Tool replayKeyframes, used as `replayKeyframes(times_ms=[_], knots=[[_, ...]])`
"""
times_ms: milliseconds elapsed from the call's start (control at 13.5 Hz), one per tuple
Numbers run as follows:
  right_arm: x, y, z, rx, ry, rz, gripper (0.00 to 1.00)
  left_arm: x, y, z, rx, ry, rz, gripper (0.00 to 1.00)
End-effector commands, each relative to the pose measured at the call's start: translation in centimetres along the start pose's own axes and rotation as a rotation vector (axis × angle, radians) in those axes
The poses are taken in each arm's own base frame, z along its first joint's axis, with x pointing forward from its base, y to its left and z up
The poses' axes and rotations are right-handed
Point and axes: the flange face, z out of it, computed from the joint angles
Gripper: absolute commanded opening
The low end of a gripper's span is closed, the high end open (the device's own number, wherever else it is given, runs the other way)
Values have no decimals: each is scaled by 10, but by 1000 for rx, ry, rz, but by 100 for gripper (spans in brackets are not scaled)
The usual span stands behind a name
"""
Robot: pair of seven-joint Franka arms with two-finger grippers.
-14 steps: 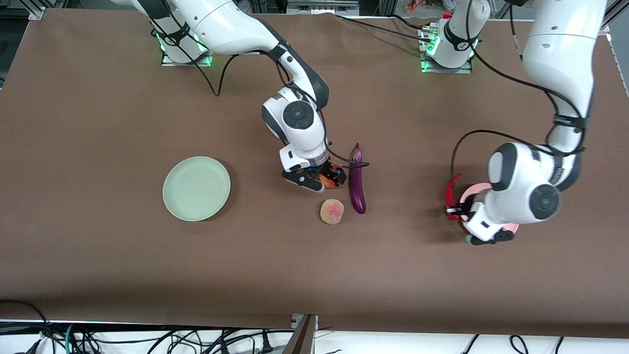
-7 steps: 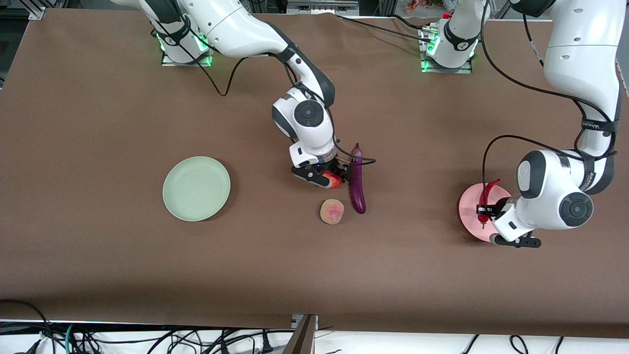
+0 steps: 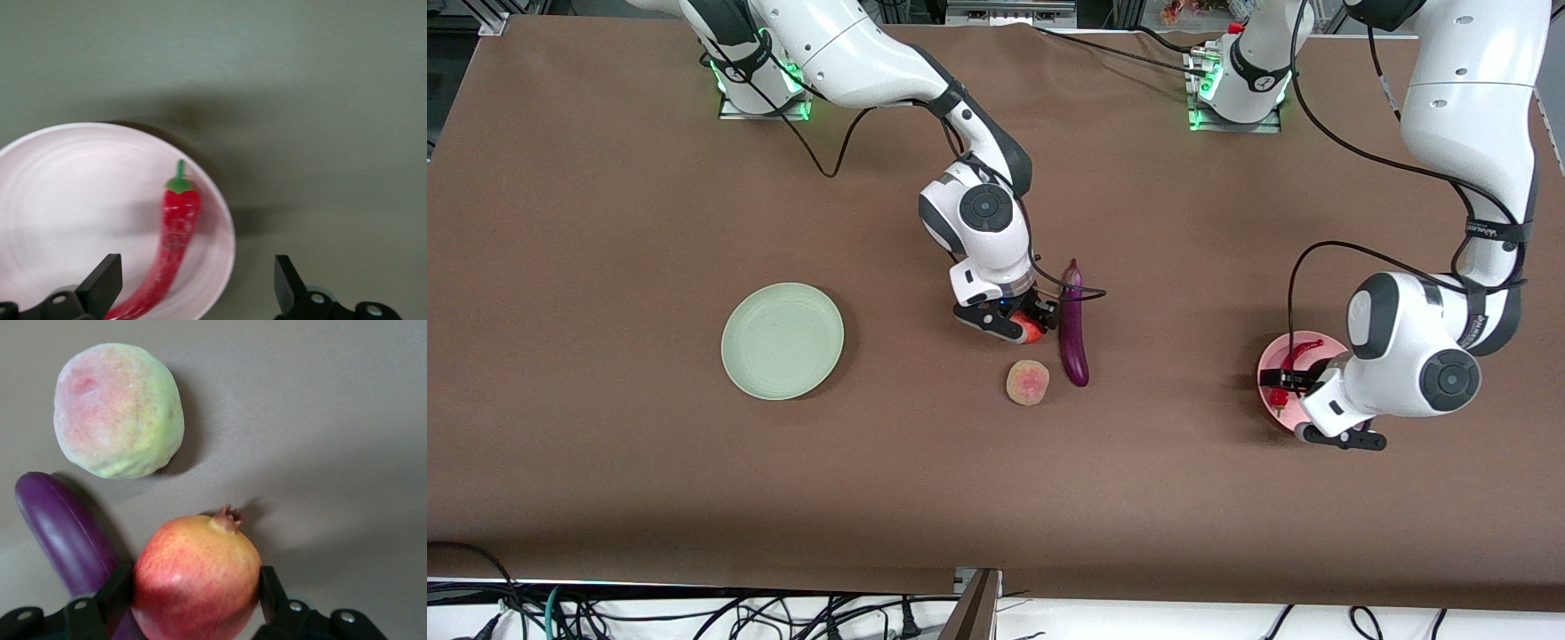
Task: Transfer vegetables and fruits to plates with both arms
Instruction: 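Release the chili on the pink plate while the right gripper grasps the pomegranate, then grasp the eggplant with the left gripper while the right gripper carries the pomegranate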
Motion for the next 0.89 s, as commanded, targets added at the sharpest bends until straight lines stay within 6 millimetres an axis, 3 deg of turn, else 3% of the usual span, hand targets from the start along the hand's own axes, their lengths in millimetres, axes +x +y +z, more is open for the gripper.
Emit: replayKeyframes(times_ms=[0, 148, 443, 664, 812], knots=[[24, -2, -30, -14, 7, -2, 10, -5, 34, -11, -16, -36, 19, 100], [40, 5, -55, -77, -22, -77, 10, -10, 78, -17, -47, -58, -37, 100], [112, 45, -100, -174, -91, -198, 10, -17, 166, -17, -144, -75, -65, 100], [168, 92, -120, -237, -170, -391, 10, -22, 240, -9, -180, -34, -117, 100], [213, 136, -124, -280, -219, -459, 11, -27, 287, 16, -168, -20, -187, 100]])
